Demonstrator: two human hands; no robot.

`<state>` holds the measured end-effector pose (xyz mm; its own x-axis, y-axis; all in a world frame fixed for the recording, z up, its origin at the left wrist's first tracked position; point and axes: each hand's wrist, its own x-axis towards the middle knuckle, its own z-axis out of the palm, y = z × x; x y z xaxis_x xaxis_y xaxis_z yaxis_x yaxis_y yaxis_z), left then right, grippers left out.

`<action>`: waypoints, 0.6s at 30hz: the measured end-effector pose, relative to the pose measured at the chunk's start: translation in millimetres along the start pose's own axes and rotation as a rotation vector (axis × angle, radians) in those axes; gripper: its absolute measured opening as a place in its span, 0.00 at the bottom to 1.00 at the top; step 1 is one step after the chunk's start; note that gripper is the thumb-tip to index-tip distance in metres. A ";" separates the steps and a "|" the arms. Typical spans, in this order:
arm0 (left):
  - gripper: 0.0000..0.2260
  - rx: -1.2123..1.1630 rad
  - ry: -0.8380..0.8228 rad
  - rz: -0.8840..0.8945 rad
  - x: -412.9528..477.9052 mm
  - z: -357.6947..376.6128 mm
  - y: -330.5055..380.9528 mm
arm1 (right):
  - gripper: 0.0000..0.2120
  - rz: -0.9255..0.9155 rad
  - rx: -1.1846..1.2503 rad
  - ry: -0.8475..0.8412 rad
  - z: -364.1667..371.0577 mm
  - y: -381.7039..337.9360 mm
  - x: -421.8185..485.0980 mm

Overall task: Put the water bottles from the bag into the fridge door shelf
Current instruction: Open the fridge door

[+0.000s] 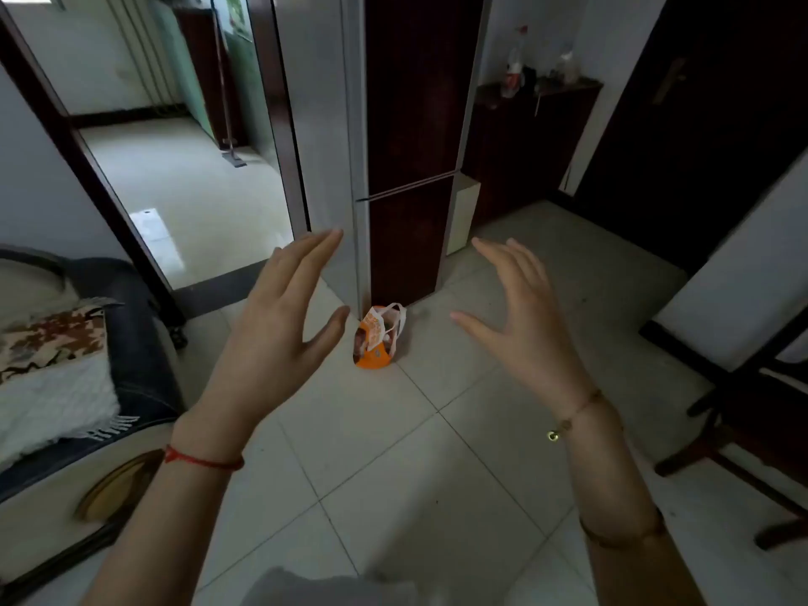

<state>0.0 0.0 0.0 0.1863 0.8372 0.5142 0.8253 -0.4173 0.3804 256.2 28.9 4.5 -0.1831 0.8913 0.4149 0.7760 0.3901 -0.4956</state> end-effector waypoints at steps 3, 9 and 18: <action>0.32 -0.009 -0.009 -0.021 21.6 10.1 -17.3 | 0.36 0.037 0.003 -0.024 13.2 9.7 19.6; 0.33 -0.016 -0.050 -0.048 57.1 33.7 -44.9 | 0.36 0.066 0.003 -0.084 37.0 30.8 54.7; 0.32 -0.026 -0.064 -0.091 136.0 83.8 -87.3 | 0.35 0.062 0.033 -0.124 81.3 79.0 138.4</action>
<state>-2.0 179.9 -27.7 0.1455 0.8925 0.4269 0.8265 -0.3468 0.4434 243.1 201.8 -39.3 -0.2097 0.9349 0.2863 0.7680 0.3387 -0.5436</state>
